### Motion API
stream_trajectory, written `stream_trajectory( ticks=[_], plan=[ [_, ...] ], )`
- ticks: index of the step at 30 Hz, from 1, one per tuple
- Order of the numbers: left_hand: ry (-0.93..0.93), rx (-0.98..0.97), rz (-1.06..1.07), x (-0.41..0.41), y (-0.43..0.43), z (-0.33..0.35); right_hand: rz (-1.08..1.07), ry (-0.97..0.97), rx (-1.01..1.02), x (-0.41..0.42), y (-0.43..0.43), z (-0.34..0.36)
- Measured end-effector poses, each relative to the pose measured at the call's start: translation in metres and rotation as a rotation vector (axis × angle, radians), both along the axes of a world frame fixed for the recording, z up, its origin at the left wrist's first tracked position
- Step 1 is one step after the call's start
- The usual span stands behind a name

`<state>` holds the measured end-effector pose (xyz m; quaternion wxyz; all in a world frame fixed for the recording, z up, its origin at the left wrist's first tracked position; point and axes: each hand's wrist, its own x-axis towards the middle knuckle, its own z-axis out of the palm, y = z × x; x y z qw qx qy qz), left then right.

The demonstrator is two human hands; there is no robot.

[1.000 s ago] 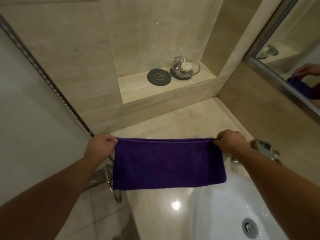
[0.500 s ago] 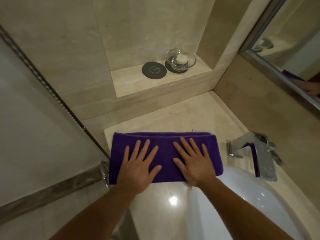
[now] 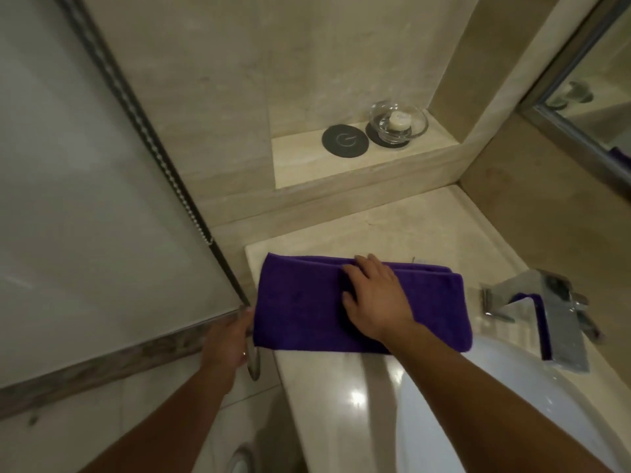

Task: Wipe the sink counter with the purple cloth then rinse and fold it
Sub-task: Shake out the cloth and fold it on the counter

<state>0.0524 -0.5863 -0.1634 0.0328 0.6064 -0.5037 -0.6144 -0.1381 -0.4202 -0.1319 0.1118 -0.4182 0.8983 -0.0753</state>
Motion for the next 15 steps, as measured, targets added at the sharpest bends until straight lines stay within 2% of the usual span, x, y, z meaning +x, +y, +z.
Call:
stream_trajectory(
  ticks=[3, 7, 9, 11, 15],
  plan=[
    [0.059, -0.081, 0.036, 0.003, -0.002, 0.005, 0.213, -0.074, 0.003, 0.013, -0.068, 0.011],
    [0.103, 0.152, -0.074, 0.003, 0.002, 0.016, 0.526, 0.048, 0.272, 0.021, -0.127, 0.022],
    [0.095, 0.206, -0.086, 0.003, 0.004, 0.016, 0.629, 0.114, 0.387, 0.023, -0.141, 0.023],
    [0.099, 0.210, -0.042, 0.004, 0.006, 0.016, 0.678, 0.136, 0.433, 0.025, -0.149, 0.023],
    [0.179, 0.179, -0.018, 0.005, 0.006, 0.027, 0.670, 0.221, 0.373, 0.019, -0.153, 0.031]
  ],
)
